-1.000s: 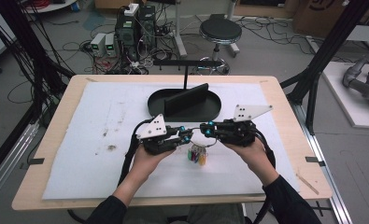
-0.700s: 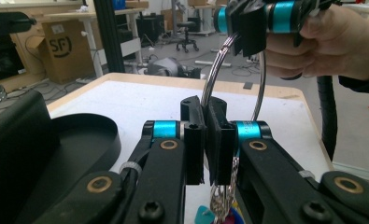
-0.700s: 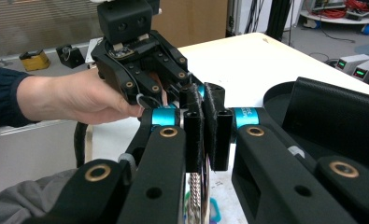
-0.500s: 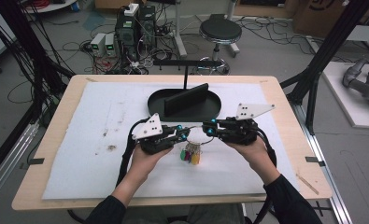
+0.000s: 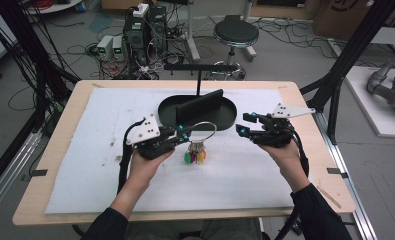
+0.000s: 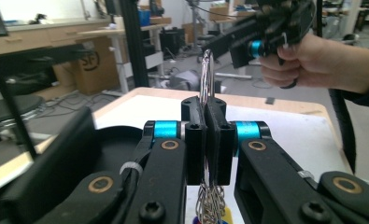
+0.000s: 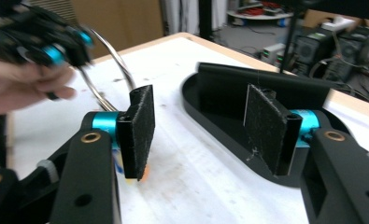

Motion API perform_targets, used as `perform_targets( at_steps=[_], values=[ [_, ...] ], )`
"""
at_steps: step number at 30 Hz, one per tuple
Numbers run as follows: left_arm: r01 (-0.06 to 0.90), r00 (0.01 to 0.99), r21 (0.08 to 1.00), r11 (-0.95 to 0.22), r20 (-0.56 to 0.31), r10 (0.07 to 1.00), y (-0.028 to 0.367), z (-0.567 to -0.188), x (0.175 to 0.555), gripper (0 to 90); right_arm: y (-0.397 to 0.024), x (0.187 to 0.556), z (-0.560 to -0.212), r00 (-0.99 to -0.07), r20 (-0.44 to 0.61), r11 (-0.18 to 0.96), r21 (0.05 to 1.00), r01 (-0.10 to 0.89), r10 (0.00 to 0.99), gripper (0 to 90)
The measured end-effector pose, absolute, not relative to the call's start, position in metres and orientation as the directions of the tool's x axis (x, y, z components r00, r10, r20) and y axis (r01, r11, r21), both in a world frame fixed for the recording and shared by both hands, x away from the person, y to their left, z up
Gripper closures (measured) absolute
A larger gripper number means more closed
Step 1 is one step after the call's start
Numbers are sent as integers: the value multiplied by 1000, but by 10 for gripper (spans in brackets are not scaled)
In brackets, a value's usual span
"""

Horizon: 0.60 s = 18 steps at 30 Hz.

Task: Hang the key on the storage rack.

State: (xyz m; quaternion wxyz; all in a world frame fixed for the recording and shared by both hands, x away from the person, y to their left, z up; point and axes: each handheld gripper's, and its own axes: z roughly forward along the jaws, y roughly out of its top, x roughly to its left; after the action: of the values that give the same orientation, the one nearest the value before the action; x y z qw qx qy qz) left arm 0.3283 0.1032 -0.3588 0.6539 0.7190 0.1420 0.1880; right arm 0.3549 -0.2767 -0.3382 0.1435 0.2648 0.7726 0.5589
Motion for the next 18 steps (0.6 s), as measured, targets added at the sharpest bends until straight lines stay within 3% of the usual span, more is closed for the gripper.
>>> perform_targets(
  at_steps=[18],
  values=[
    [-102,773,990,-95,139,619,161,-319,343,865,-315,371,-355,-725,126,177,928,327,677,375]
  ],
)
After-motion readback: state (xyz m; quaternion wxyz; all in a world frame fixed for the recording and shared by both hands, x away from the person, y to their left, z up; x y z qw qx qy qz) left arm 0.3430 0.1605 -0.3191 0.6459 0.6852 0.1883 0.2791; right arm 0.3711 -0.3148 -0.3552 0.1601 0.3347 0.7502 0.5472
